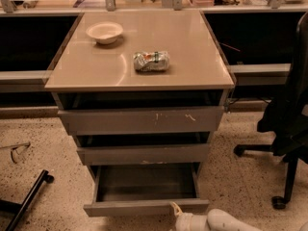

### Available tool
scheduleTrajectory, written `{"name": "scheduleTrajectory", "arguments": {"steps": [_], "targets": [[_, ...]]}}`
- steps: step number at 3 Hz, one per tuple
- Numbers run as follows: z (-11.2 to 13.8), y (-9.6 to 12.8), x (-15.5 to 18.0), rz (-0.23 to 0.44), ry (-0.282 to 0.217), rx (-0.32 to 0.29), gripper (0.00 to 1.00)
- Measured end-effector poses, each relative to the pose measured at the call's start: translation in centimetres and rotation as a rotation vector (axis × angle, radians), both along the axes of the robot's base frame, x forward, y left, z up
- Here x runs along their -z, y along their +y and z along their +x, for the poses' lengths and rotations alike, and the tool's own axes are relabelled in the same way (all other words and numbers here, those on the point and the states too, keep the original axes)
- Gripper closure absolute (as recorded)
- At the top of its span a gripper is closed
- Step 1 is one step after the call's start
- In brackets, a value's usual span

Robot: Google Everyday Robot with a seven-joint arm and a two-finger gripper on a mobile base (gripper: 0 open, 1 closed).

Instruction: Close bottom drawer

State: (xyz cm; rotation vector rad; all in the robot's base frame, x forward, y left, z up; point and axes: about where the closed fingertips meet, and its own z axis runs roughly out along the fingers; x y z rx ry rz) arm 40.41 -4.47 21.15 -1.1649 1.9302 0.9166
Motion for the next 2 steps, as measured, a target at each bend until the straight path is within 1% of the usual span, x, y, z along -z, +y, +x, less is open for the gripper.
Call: {"name": "scheduleTrajectory", "arguments": {"steps": [1, 2], "targets": [[0.0, 0.0, -0.4, 0.0, 0.0, 0.0, 0.0], [-1.5, -0.4, -1.5, 0.058, -0.005, 0.031, 0.0]]}}
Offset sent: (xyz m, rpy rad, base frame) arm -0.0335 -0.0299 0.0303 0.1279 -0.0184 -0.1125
